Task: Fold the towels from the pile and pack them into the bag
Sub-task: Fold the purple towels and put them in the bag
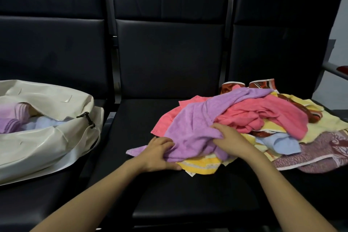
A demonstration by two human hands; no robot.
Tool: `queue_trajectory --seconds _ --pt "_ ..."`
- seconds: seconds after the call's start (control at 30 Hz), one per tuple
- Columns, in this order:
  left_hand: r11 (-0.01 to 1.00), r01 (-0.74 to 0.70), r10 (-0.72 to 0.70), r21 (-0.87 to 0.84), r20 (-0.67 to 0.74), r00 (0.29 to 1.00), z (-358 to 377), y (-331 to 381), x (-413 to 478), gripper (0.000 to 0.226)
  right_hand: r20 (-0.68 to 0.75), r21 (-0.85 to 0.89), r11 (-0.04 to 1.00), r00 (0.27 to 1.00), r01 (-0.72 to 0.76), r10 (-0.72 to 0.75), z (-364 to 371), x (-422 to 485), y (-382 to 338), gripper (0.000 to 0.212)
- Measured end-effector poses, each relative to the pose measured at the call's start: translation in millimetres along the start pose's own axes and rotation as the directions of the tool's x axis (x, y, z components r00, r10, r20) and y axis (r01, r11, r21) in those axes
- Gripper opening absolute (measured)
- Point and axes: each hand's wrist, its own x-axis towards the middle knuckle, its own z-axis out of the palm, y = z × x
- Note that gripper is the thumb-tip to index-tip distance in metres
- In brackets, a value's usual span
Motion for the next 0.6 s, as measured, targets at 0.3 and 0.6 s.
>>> queue_trajectory --seconds 0.3,0.6 --pt "0.881 -0.018 -0.090 -0.472 -0.204 0.975 -12 25 11 0.025 0.165 -0.534 0.845 0.984 0.025 0.075 -7 -1 5 0.056" --pt "0.996 0.014 -0.006 0.084 -0.088 0.996 -56 16 15 0.051 0.184 -0.406 0.905 0.981 0.128 -0.057 8 9 -9 0.019"
